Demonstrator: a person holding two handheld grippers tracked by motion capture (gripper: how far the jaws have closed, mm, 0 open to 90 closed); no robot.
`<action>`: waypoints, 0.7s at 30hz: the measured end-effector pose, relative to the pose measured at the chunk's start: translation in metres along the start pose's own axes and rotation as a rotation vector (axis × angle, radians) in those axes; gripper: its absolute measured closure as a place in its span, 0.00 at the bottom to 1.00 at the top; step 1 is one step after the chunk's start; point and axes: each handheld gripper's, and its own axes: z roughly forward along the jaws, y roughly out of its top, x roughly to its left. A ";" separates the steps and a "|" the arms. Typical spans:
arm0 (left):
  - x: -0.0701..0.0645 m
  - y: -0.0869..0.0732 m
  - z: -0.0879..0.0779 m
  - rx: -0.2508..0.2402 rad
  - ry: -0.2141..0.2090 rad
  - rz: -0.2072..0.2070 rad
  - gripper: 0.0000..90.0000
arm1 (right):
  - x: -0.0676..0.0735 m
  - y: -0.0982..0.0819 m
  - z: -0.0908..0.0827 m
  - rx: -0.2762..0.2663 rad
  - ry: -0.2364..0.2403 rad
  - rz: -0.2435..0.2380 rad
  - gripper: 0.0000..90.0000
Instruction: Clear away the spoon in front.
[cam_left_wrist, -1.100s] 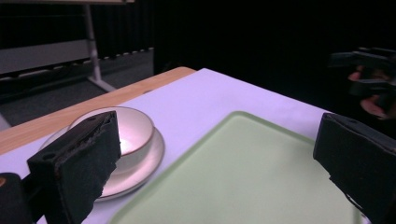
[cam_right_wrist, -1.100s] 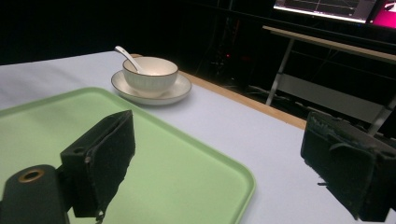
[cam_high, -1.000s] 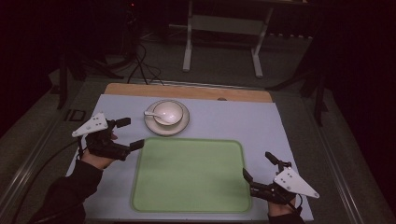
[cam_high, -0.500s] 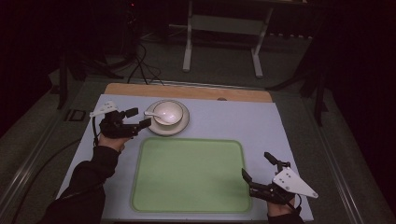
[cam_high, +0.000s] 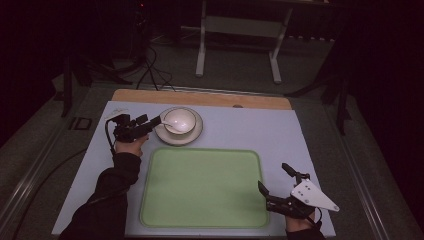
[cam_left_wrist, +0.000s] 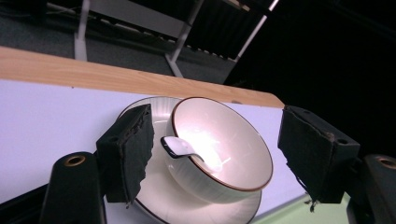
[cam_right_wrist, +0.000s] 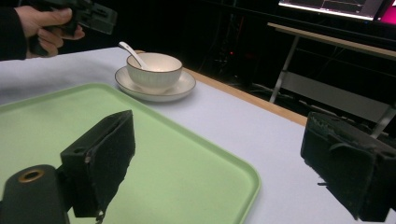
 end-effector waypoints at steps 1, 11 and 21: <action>0.000 -0.001 0.002 0.003 0.012 -0.013 0.30 | 0.000 0.000 0.000 -0.001 0.001 0.002 0.11; 0.003 -0.011 0.020 -0.002 0.072 -0.156 0.36 | -0.001 -0.001 0.001 0.002 0.004 0.006 0.11; 0.008 -0.021 0.032 -0.001 0.088 -0.263 0.58 | -0.001 -0.001 0.001 0.005 0.009 0.012 0.11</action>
